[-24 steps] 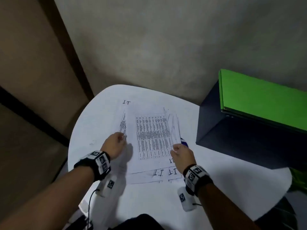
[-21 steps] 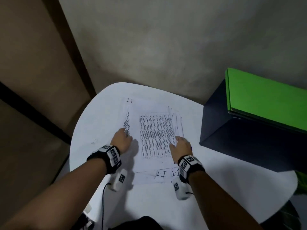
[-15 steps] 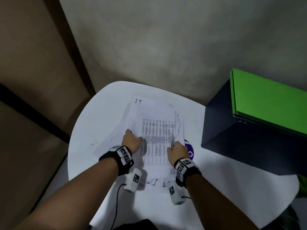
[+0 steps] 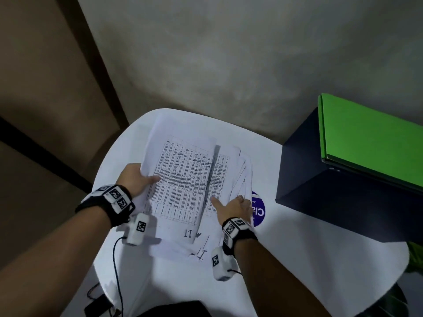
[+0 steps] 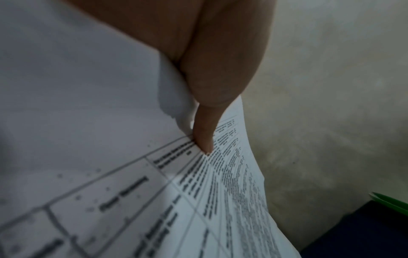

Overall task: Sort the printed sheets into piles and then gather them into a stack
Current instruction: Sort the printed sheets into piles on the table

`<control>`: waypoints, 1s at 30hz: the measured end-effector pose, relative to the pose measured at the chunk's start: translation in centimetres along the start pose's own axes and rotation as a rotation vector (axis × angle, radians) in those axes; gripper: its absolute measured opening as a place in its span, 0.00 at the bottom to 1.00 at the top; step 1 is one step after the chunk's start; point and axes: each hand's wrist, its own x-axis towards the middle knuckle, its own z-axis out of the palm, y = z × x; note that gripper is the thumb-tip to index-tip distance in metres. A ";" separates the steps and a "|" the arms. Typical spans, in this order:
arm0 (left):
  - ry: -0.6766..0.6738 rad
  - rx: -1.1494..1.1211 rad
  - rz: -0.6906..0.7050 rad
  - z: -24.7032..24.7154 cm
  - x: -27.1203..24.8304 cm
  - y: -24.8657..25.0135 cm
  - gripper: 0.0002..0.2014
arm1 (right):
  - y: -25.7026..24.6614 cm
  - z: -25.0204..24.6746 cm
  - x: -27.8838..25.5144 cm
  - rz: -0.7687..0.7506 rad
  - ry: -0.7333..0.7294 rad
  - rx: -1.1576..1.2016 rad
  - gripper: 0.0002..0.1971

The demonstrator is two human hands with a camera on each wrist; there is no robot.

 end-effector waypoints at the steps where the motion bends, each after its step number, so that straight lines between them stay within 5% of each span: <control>1: 0.003 0.009 0.002 -0.7 0.0 -0.4 0.14 | -0.2 0.7 0.2 -0.018 0.008 -0.092 0.55; 7: 0.017 -0.050 -0.009 -1.8 -0.7 -2.1 0.10 | -0.1 -1.6 3.9 -0.156 -0.020 -0.269 0.48; 14: -0.010 -0.146 -0.046 -1.1 -1.5 -3.5 0.14 | -1.7 -0.8 3.7 0.018 0.028 -0.134 0.62; 18: 0.008 -0.170 -0.057 -1.4 -1.8 -3.5 0.09 | -2.4 1.1 3.1 0.055 0.043 -0.125 0.57; 21: 0.030 -0.162 -0.061 -2.1 -1.8 -3.8 0.13 | -2.7 1.1 3.1 0.080 0.052 -0.065 0.50; 26: -0.003 -0.087 -0.042 -2.8 -1.8 -4.8 0.08 | -3.2 -0.2 3.3 0.031 0.073 0.205 0.24; 30: 0.007 -0.012 -0.062 -3.3 -2.0 -5.4 0.06 | -2.7 -3.8 2.1 -0.069 0.088 0.290 0.28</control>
